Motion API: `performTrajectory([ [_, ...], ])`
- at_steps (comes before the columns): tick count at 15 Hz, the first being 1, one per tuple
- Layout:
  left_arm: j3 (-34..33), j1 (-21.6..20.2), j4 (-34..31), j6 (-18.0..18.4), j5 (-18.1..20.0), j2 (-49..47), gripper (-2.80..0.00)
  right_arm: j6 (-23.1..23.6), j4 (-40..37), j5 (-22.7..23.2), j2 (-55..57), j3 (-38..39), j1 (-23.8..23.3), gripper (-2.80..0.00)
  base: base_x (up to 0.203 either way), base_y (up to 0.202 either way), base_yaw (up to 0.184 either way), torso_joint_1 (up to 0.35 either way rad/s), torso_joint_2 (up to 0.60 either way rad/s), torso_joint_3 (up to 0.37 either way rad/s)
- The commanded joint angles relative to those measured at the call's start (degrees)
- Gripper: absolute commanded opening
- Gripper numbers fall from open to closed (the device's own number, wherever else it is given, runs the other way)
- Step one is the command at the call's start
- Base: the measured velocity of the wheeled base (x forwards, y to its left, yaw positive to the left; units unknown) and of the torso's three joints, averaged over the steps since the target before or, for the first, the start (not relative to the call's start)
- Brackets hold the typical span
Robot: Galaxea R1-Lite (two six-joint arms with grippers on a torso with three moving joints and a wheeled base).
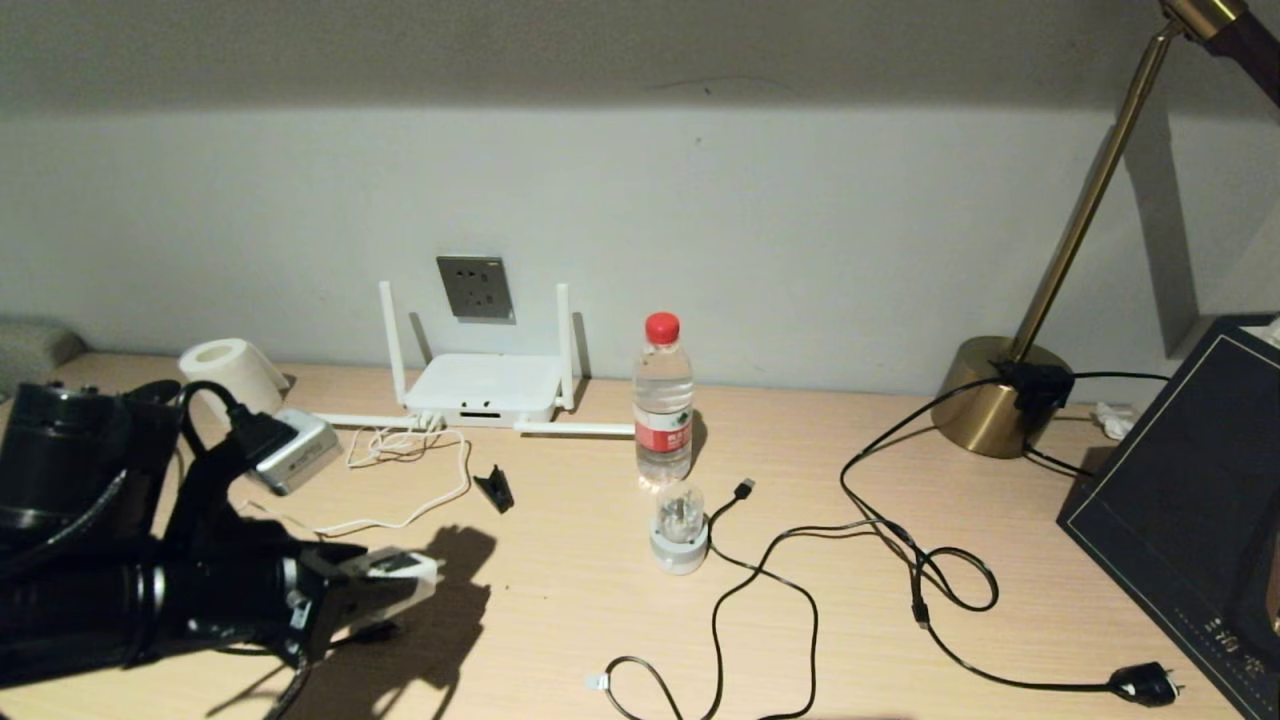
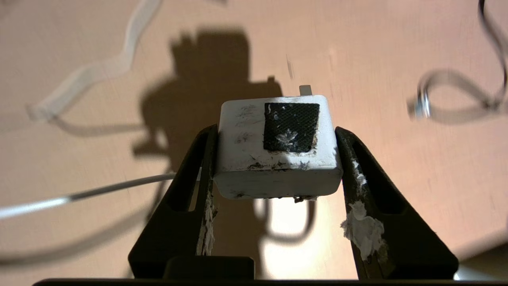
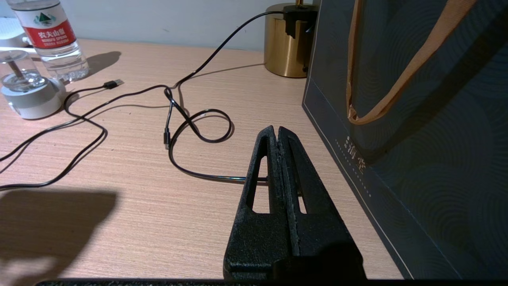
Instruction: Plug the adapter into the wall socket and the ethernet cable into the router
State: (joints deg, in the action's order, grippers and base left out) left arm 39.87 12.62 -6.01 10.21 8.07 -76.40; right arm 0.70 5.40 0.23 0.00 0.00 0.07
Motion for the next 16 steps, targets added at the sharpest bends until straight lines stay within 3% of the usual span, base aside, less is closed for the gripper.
performTrajectory([
  [1,2.8,0.3,-15.0,-0.5,0.0,0.2,-2.8,0.0,0.0,0.0,0.1,2.0,0.0,-2.8,0.0,0.0,0.0,0.0,0.0,0.0],
  [6,13.2,0.6,-25.9,-10.1,1.2,-9.2,-2.8,0.0,0.0,0.0,0.1,2.0,0.0,-2.8,0.0,0.0,0.0,0.0,0.0,0.0],
  [11,24.9,2.4,-29.3,-12.3,2.9,-23.0,-2.8,0.0,0.0,0.0,0.1,2.0,0.0,-2.8,0.0,0.0,0.0,0.0,0.0,0.0],
  [14,32.8,5.1,-30.1,-16.7,2.5,-30.8,-2.8,0.0,0.0,0.0,0.1,2.0,0.0,-2.8,0.0,0.0,0.0,0.0,0.0,0.0],
  [16,38.4,6.2,-33.2,-17.7,2.0,-34.9,-2.8,0.0,0.0,0.0,0.1,2.0,0.0,-2.8,0.0,0.0,0.0,0.0,0.0,0.0],
])
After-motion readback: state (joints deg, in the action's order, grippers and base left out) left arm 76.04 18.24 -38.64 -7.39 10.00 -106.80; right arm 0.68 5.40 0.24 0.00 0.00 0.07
